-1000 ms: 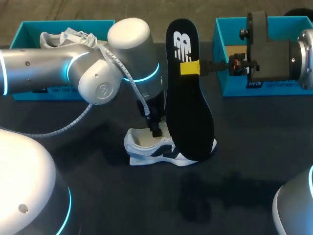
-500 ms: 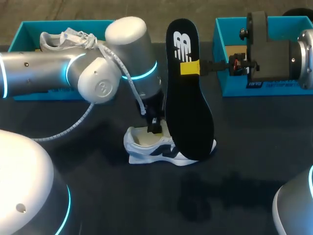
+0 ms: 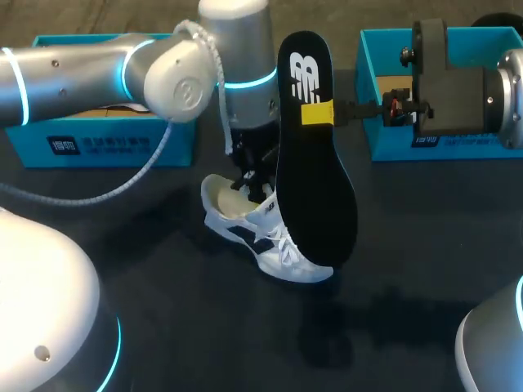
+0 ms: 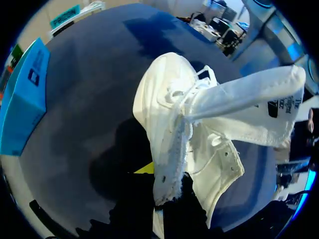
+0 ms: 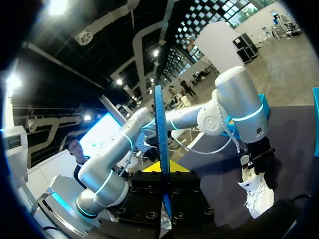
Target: Take the shoe out of the shoebox, open the shoe tongue, remove and reinsert the insole, then place the shoe into the shoebox
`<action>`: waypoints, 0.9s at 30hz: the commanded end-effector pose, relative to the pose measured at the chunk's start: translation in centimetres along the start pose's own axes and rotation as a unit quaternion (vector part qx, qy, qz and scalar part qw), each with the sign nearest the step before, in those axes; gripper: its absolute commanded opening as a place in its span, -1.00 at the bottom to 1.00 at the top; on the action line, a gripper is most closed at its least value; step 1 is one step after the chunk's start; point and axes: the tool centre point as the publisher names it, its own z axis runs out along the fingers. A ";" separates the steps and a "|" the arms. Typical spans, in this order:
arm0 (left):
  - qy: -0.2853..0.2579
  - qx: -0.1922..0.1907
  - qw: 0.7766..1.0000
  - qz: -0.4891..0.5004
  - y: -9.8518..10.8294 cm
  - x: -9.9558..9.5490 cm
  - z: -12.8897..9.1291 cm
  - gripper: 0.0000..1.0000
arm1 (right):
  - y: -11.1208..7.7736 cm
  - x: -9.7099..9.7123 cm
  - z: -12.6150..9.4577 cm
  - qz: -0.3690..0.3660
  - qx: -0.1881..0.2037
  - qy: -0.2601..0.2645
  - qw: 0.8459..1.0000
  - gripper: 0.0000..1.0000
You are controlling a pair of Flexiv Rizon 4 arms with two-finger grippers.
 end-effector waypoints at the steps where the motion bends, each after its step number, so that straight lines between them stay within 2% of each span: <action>1: 0.151 -0.004 0.954 0.258 0.0 -0.7 -0.8 -1.00 | 0.1 0.0 0.4 0.001 0.001 -0.001 1.000 -1.00; 3: 0.161 -0.042 0.930 0.327 -0.1 -0.8 -0.9 -1.00 | 0.1 0.0 0.4 0.001 0.001 -0.001 1.000 -1.00; 5: 0.170 -0.035 0.905 0.389 -0.3 -0.6 -1.3 -1.00 | 0.1 0.0 0.4 0.001 0.001 -0.001 1.000 -1.00; 8: 0.168 -0.052 0.882 0.436 -0.7 -0.6 -1.7 -1.00 | 0.1 0.0 0.4 0.001 0.001 -0.001 1.000 -1.00; 13: 0.162 -0.053 0.856 0.487 -1.1 -0.7 -2.3 -1.00 | 0.1 0.0 0.4 0.001 0.001 -0.001 1.000 -1.00; 15: 0.162 -0.056 0.851 0.496 -1.2 -0.8 -2.5 -1.00 | 0.1 0.0 0.4 0.001 0.001 -0.001 1.000 -1.00; 27: 0.160 -0.061 0.852 0.494 -1.3 -0.7 -2.5 -1.00 | 0.1 0.0 0.4 0.001 0.001 -0.001 1.000 -1.00</action>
